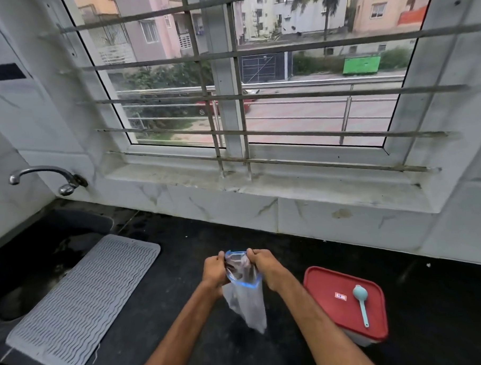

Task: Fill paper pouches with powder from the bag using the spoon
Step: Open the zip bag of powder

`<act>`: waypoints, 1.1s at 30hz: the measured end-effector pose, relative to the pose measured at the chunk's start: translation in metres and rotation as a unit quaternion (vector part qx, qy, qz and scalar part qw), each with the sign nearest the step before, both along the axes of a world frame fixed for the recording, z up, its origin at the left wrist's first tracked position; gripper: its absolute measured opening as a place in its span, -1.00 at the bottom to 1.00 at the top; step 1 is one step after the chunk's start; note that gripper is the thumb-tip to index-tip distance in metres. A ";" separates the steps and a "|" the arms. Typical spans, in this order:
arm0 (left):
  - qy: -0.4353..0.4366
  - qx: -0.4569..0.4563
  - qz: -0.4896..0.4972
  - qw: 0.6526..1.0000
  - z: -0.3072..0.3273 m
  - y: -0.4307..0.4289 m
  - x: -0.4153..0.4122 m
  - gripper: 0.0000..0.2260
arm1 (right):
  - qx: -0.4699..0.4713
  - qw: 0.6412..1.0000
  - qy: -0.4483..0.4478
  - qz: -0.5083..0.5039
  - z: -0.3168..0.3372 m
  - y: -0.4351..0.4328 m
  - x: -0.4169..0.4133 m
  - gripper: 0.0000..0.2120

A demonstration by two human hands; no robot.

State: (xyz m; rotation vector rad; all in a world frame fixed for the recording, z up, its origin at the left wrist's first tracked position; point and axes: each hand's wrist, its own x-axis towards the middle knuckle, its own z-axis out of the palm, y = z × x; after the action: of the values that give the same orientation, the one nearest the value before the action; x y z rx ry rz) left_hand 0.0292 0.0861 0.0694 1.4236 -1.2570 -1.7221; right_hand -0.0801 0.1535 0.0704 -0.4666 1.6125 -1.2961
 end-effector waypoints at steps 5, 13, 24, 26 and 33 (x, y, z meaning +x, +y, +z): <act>-0.008 -0.067 -0.005 0.998 0.004 0.004 0.005 -0.72 | -0.005 1.000 -0.003 0.008 0.014 -0.004 0.007 -0.81; -0.201 -0.321 -0.194 0.905 -0.002 -0.006 0.036 -0.68 | 0.033 0.951 0.304 0.046 0.011 -0.003 0.018 -0.84; 0.000 -0.006 -0.006 1.000 -0.033 0.012 0.043 -0.76 | 0.079 0.692 0.715 0.068 -0.023 0.042 0.083 -0.71; 0.032 0.033 0.002 0.999 -0.034 0.017 0.042 -0.79 | 0.101 0.702 0.701 0.074 -0.025 0.043 0.086 -0.71; -0.034 -0.068 -0.065 0.995 -0.028 0.024 0.053 -0.72 | 0.025 0.986 0.090 -0.140 -0.003 0.025 0.059 -0.76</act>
State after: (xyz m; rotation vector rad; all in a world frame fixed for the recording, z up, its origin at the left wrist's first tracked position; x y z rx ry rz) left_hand 0.0826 0.1100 0.0410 1.3569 -1.5044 -1.6487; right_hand -0.0206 0.1786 0.0671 -0.3421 1.9099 -1.4494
